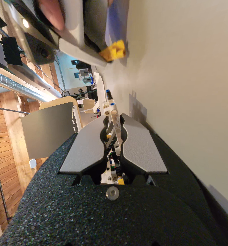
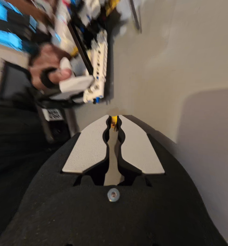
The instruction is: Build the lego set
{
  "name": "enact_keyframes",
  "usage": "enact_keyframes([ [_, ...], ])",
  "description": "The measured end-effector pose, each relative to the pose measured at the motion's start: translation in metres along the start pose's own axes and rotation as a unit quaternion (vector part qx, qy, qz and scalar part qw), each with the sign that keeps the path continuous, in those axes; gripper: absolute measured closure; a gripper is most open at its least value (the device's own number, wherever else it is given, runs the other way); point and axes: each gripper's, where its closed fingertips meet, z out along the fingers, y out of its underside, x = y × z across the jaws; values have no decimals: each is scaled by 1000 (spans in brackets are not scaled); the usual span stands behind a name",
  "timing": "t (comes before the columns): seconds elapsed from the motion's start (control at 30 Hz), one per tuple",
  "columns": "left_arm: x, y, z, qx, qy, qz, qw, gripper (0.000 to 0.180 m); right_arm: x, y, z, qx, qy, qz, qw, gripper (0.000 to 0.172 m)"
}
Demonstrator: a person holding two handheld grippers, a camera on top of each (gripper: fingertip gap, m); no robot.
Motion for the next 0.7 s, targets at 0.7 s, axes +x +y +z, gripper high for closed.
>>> enact_keyframes([
  [0.7, 0, -4, -6, 17, -4, -8, 1000, 165, 28, 12, -5, -281, 263, -204, 900, 162],
])
